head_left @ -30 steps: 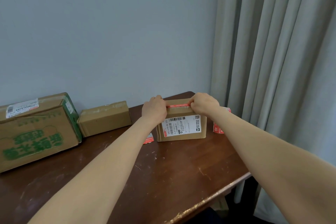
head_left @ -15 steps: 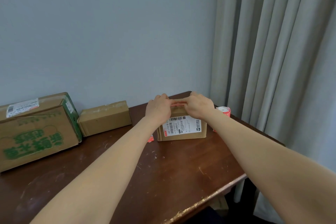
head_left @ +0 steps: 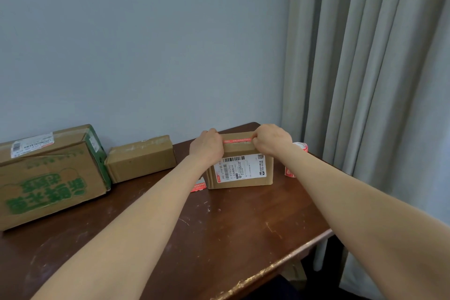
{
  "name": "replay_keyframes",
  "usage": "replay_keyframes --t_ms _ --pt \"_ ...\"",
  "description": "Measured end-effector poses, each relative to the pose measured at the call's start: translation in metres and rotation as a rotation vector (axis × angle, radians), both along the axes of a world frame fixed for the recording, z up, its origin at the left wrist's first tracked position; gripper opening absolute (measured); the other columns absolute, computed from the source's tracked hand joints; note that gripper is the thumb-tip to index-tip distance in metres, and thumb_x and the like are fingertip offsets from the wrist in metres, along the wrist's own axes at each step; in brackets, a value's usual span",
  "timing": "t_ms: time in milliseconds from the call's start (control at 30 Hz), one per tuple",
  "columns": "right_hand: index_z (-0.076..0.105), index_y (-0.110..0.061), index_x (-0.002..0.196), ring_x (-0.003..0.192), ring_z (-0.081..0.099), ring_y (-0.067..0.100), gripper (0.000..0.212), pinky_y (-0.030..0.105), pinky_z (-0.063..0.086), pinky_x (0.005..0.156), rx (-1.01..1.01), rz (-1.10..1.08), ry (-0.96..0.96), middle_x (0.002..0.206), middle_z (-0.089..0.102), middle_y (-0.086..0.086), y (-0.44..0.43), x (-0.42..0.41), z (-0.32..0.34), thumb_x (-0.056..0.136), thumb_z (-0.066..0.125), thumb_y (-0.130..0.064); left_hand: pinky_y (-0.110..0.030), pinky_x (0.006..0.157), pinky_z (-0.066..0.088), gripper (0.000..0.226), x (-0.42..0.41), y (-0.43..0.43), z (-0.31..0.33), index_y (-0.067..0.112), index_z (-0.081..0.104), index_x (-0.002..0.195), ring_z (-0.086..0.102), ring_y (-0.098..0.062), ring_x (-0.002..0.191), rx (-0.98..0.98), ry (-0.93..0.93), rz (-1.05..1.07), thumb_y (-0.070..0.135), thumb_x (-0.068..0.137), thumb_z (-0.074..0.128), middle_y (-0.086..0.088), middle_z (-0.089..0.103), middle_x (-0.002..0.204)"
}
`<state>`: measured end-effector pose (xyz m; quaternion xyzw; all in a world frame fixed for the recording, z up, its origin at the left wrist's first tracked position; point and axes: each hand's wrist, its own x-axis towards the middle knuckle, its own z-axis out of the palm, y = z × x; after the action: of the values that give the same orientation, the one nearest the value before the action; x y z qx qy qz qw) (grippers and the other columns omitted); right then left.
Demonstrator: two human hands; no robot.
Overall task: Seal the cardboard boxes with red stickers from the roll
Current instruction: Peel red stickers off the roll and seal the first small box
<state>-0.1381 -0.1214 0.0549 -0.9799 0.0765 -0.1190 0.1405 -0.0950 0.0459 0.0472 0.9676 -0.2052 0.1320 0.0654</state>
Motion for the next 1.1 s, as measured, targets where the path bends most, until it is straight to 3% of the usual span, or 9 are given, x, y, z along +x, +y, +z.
replay_keyframes --t_ms 133,267,433,567,667,767,867,967,1100 --pt "0.072 -0.02 0.099 0.084 0.06 0.023 0.034 0.03 0.044 0.064 -0.038 0.012 0.014 0.099 0.065 0.003 -0.001 -0.003 -0.002 0.091 0.04 -0.016 -0.037 0.079 0.051 0.036 0.003 0.006 -0.003 0.014 0.06 0.122 0.051 -0.021 0.1 -0.007 0.024 -0.007 0.007 0.095 0.037 -0.005 0.052 0.119" --pt "0.067 -0.03 0.12 0.103 0.057 0.025 0.036 0.034 0.045 0.076 -0.059 0.054 -0.028 0.119 0.056 -0.001 0.005 -0.005 0.002 0.096 0.041 -0.02 -0.038 0.083 0.051 0.042 -0.002 0.004 -0.003 0.022 0.056 0.13 0.053 -0.022 0.107 -0.041 -0.023 -0.059 0.007 0.097 0.035 -0.003 0.052 0.124" --pt "0.06 -0.026 0.127 0.104 0.051 0.024 0.036 0.034 0.038 0.074 -0.104 0.048 0.03 0.115 0.053 0.003 0.01 -0.002 -0.003 0.098 0.039 -0.031 -0.035 0.089 0.044 0.044 -0.006 0.001 -0.005 0.04 0.05 0.134 0.046 -0.022 0.114 0.029 -0.039 -0.167 0.018 0.102 0.029 0.0 0.051 0.131" --pt "0.067 -0.035 0.118 0.087 0.056 0.02 0.036 0.03 0.042 0.068 -0.043 0.103 0.036 0.107 0.064 0.0 0.009 -0.008 0.004 0.097 0.041 -0.022 -0.038 0.09 0.047 0.04 -0.002 0.0 -0.003 0.035 0.057 0.13 0.048 -0.023 0.114 -0.016 0.004 -0.161 0.021 0.101 0.032 -0.002 0.052 0.129" --pt "0.071 -0.031 0.114 0.091 0.06 0.02 0.039 0.03 0.045 0.069 -0.023 0.086 0.004 0.11 0.068 -0.003 0.003 -0.012 0.006 0.094 0.041 -0.016 -0.034 0.076 0.05 0.039 0.005 0.006 -0.006 0.026 0.063 0.123 0.056 -0.022 0.103 -0.101 -0.002 -0.062 0.018 0.097 0.034 -0.002 0.054 0.119" --pt "0.07 -0.029 0.115 0.098 0.062 0.021 0.038 0.03 0.048 0.07 -0.009 0.082 0.033 0.115 0.068 -0.003 0.002 -0.012 0.006 0.094 0.042 -0.016 -0.029 0.067 0.047 0.04 0.006 0.011 -0.003 0.03 0.066 0.119 0.06 -0.022 0.091 -0.139 0.062 -0.018 0.016 0.097 0.036 -0.003 0.058 0.118" --pt "0.073 -0.028 0.11 0.094 0.063 0.022 0.036 0.031 0.049 0.07 -0.011 0.063 -0.003 0.111 0.069 -0.002 0.004 -0.012 0.006 0.092 0.044 -0.016 -0.032 0.073 0.05 0.039 0.002 0.009 0.001 0.024 0.064 0.12 0.058 -0.022 0.097 -0.116 0.04 -0.007 0.013 0.097 0.035 -0.002 0.059 0.119" --pt "0.073 -0.027 0.111 0.091 0.063 0.021 0.037 0.03 0.046 0.066 -0.006 0.057 0.024 0.109 0.07 -0.001 0.003 -0.011 0.003 0.093 0.042 -0.016 -0.031 0.069 0.044 0.034 0.004 0.013 -0.005 0.017 0.062 0.119 0.049 -0.018 0.09 -0.128 0.014 0.044 0.014 0.096 0.037 -0.004 0.055 0.115" --pt "0.068 -0.026 0.12 0.104 0.061 0.024 0.037 0.034 0.049 0.079 0.024 0.048 -0.003 0.121 0.064 -0.002 0.002 -0.011 0.006 0.093 0.043 -0.016 -0.034 0.075 0.051 0.037 0.005 0.016 -0.001 0.021 0.059 0.126 0.055 -0.023 0.1 -0.098 0.025 0.047 0.017 0.096 0.036 -0.006 0.055 0.121"
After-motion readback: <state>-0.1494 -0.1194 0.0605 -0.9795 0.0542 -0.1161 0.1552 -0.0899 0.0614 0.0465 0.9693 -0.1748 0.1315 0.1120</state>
